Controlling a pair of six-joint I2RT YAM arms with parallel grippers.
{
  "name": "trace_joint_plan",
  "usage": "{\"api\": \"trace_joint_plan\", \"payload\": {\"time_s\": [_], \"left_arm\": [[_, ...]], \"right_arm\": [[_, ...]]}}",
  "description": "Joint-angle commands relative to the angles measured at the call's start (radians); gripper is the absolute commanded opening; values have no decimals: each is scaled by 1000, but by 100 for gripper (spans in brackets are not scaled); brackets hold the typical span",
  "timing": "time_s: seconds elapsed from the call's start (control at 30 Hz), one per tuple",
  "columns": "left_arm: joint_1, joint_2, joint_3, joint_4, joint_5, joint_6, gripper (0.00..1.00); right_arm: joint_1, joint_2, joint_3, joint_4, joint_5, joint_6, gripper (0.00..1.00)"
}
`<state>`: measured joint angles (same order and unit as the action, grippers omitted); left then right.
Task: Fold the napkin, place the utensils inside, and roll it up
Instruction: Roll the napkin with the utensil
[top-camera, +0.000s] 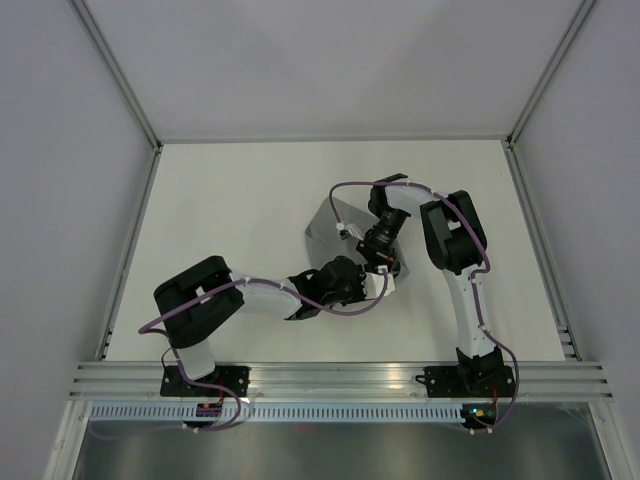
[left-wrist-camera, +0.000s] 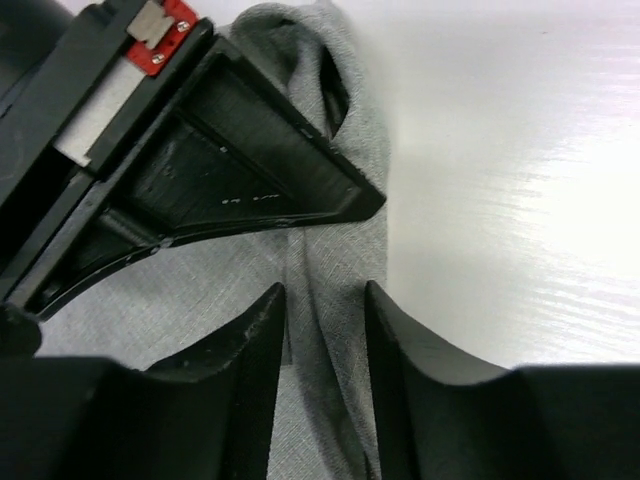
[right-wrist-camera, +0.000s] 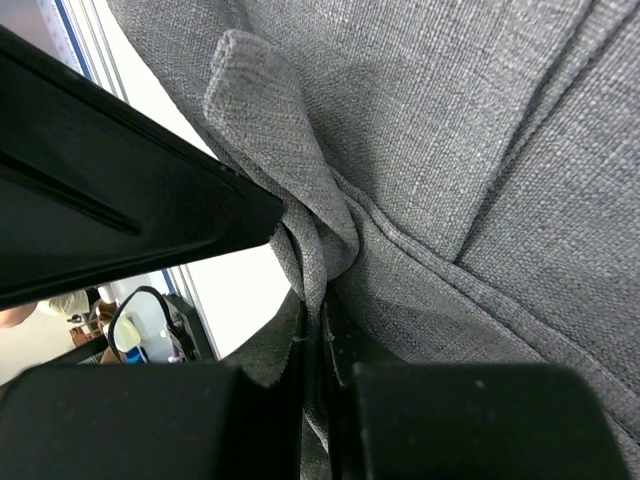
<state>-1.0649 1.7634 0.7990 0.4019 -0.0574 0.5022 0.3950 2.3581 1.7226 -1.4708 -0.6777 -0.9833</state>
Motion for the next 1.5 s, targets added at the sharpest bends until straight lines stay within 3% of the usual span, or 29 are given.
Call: {"api": "trace_joint_plan", "payload": {"time_s": [0.0, 0.13, 0.43, 0.5, 0.63, 0.73, 1.1, 1.47], "left_arm": [[19, 36, 39, -32, 48, -50, 41], [28, 54, 48, -57, 79, -68, 23], [112, 70, 54, -113, 215, -166, 4], [125, 64, 52, -110, 225, -177, 7], [129, 53, 42, -87, 162, -172, 31], [129, 56, 49, -84, 91, -163, 39], [115, -47, -26, 51, 65, -117, 59], [-29, -53, -73, 232, -147, 79, 61]], "right_arm": [[-1, 55, -12, 98, 46, -35, 0], [-4, 40, -11, 99, 33, -31, 0], [-18, -74, -15, 96, -45, 1, 8], [-19, -89, -17, 98, -55, 5, 8], [-19, -80, -17, 96, -49, 11, 6], [-19, -60, -21, 96, -42, 8, 5], [-24, -11, -5, 112, -17, 37, 0], [-41, 122, 91, 18, -26, 44, 1]]}}
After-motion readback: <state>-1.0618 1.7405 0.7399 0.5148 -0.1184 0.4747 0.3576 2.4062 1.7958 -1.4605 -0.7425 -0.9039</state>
